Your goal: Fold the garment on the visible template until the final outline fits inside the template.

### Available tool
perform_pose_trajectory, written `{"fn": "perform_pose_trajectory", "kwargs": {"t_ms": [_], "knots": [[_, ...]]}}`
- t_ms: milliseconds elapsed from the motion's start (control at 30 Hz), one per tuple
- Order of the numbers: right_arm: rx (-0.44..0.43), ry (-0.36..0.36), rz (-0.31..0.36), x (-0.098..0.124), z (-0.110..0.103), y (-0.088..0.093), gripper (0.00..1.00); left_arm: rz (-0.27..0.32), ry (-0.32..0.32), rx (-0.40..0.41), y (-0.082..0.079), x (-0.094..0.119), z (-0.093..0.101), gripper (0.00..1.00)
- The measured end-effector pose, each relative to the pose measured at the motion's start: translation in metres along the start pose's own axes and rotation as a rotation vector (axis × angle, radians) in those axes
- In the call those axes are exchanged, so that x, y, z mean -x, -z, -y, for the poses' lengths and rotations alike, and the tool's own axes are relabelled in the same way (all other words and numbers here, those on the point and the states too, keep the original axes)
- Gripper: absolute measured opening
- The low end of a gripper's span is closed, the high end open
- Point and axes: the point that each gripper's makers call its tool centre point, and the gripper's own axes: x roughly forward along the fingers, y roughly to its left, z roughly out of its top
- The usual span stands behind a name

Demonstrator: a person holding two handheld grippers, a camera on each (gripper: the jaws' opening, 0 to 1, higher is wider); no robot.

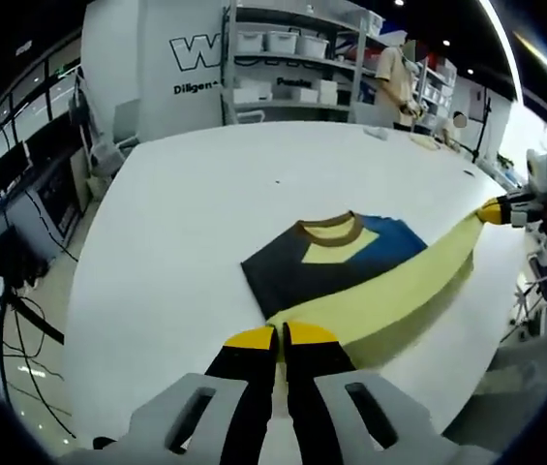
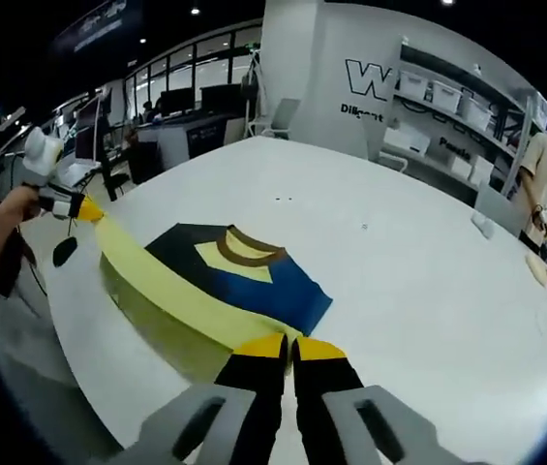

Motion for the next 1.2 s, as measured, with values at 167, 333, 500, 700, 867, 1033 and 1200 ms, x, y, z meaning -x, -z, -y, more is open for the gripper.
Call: {"fn": "perform_pose_trajectory", "kwargs": {"t_ms": [167,333,500,700,867,1033,1200], "knots": [[0.000,0.041,0.009,-0.016,0.012,-0.013,0.00,0.019,-0.014,0.009,-0.022,-0.016,-0.006,0.03],[-0.014,0.088,-0.003,-0.033,0.027,-0.020,0.00,0.030,-0.024,0.009,-0.041,-0.035,-0.010,0.03],[-0.041,0.104,0.012,-0.051,0.034,-0.030,0.00,0.012,-0.041,0.021,-0.044,-0.054,-0.018,0.03],[-0.034,0.137,-0.020,-0.077,0.046,-0.030,0.00,-0.001,-0.049,0.055,-0.044,-0.076,-0.027,0.03],[-0.024,0.157,-0.055,-0.098,0.052,-0.026,0.00,0.009,-0.070,0.051,-0.047,-0.094,-0.034,0.03],[-0.027,0.155,-0.094,-0.122,0.055,-0.016,0.00,-0.021,-0.080,0.037,-0.040,-0.115,-0.036,0.03],[-0.027,0.160,-0.117,-0.138,0.060,-0.010,0.00,-0.043,-0.110,0.035,-0.032,-0.135,-0.043,0.03]]}}
